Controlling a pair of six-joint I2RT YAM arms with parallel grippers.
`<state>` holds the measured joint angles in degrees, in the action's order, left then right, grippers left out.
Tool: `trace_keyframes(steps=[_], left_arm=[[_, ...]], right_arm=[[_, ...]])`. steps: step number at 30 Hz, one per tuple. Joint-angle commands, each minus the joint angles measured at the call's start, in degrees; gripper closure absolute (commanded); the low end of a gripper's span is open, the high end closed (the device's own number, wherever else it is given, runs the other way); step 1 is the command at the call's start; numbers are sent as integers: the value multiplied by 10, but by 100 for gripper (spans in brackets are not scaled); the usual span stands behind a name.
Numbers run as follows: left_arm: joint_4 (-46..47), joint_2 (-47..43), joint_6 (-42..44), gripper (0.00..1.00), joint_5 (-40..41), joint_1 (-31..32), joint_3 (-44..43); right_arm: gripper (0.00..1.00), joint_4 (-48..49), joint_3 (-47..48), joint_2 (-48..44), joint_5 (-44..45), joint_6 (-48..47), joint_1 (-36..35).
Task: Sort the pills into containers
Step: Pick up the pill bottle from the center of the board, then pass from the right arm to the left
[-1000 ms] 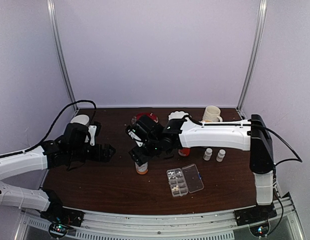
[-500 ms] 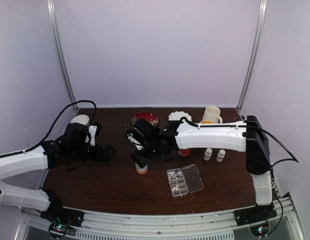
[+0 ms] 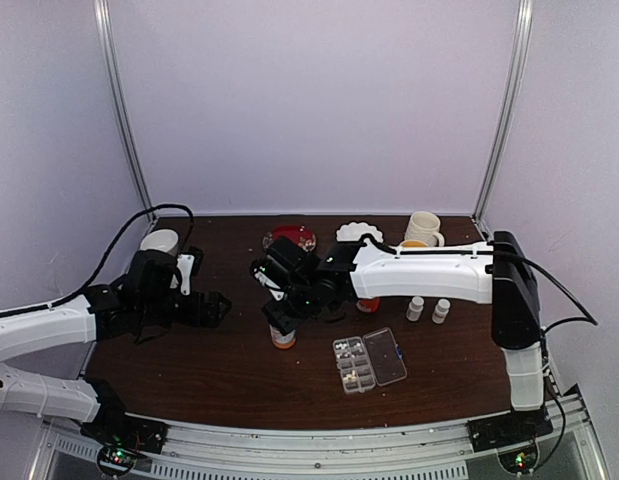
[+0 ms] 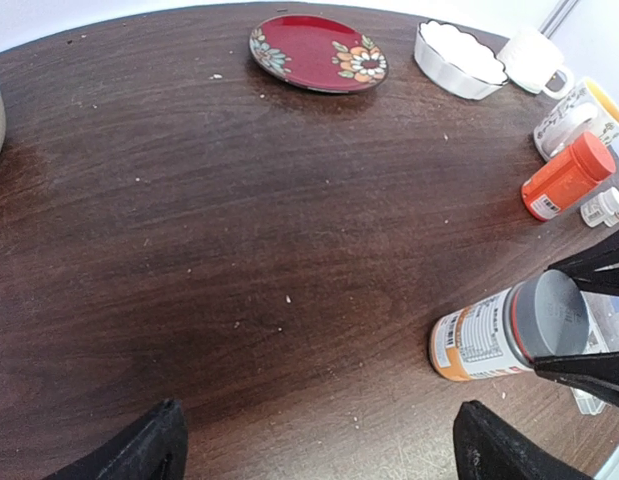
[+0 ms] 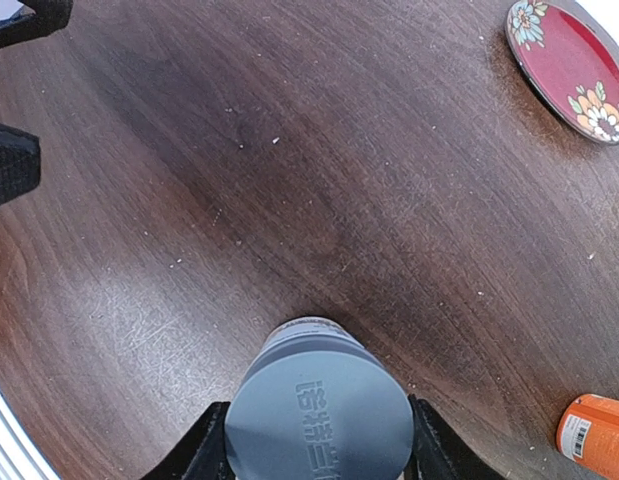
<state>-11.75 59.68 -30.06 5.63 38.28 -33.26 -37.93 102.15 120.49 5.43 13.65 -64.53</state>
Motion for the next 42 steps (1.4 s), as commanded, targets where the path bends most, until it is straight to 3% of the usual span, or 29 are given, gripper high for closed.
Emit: trace_keyframes(steps=[1,9,16,20,28,37,42], left_arm=[[60,-16,16,4,-22,-4,17],[207,-58,78,4,-132,-3,78],[438,-106,123,3,-218,-3,175],[565,-97,195,2,-277,9,213],[591,-54,341,2,-288,66,182],[613,-13,353,3,-244,88,142],[612,-4,355,10,-248,88,124]], right_arm=[[65,18,-7,-57,16,-1,-3],[70,31,-45,-135,4,3,1],[71,57,-93,-210,-42,15,15],[71,77,-109,-243,-82,25,23],[72,168,-164,-313,-158,37,24],[73,231,-187,-331,-215,62,25],[73,267,-203,-340,-226,78,25]])
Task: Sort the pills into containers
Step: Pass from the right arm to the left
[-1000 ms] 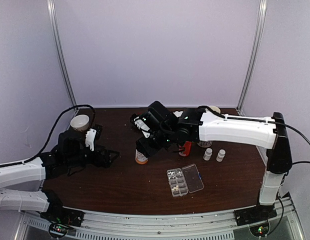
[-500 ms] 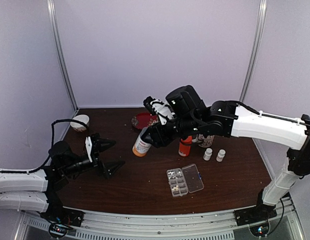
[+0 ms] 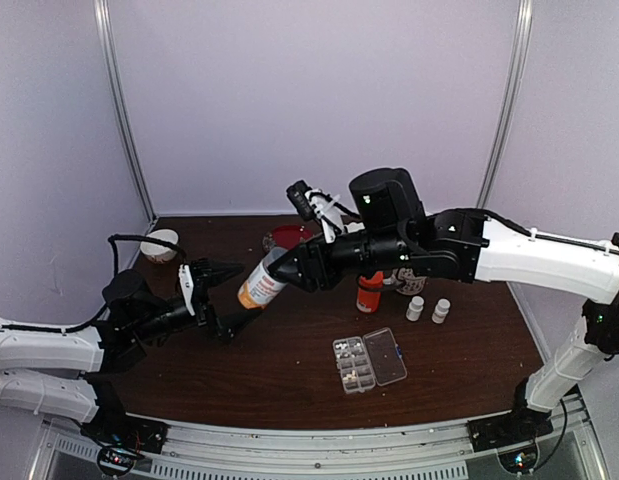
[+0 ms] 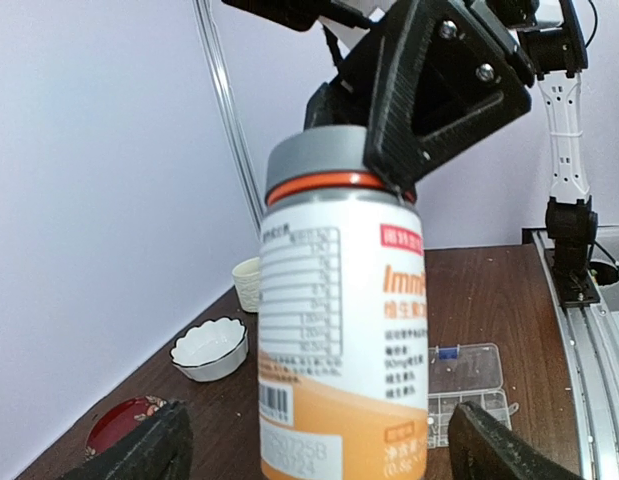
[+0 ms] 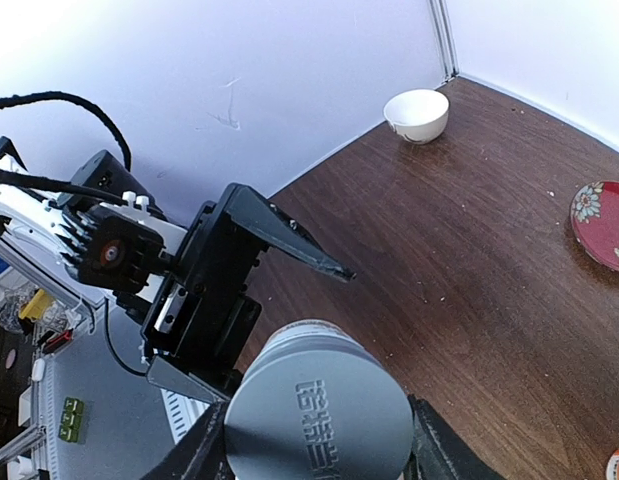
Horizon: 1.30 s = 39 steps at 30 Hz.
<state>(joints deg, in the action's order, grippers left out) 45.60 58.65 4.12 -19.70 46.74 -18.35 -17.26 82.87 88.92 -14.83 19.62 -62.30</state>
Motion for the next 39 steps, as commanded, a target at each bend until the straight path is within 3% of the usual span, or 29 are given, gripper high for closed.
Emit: trace_keyframes(steps=[1,12,18,23,28,30,34,39], left_arm=[[37,7,13,12,3,3,-28],[43,26,5,13,-2,4,-33],[34,19,6,24,-1,4,-34],[29,18,5,44,-2,4,-32],[30,13,3,53,-7,3,-31],[28,10,2,52,-8,4,-30],[33,5,1,32,-7,4,-26],[34,-2,2,30,3,3,-20]], right_arm=[[73,64,-11,-24,-26,20,2],[75,94,-24,-30,-36,27,3],[74,91,-25,-29,-39,26,3],[74,107,-36,-35,-45,26,3],[74,101,-37,-35,-45,15,2],[73,94,-35,-33,-43,9,3],[73,91,-37,-32,-40,9,3],[73,93,-37,-32,-35,10,2]])
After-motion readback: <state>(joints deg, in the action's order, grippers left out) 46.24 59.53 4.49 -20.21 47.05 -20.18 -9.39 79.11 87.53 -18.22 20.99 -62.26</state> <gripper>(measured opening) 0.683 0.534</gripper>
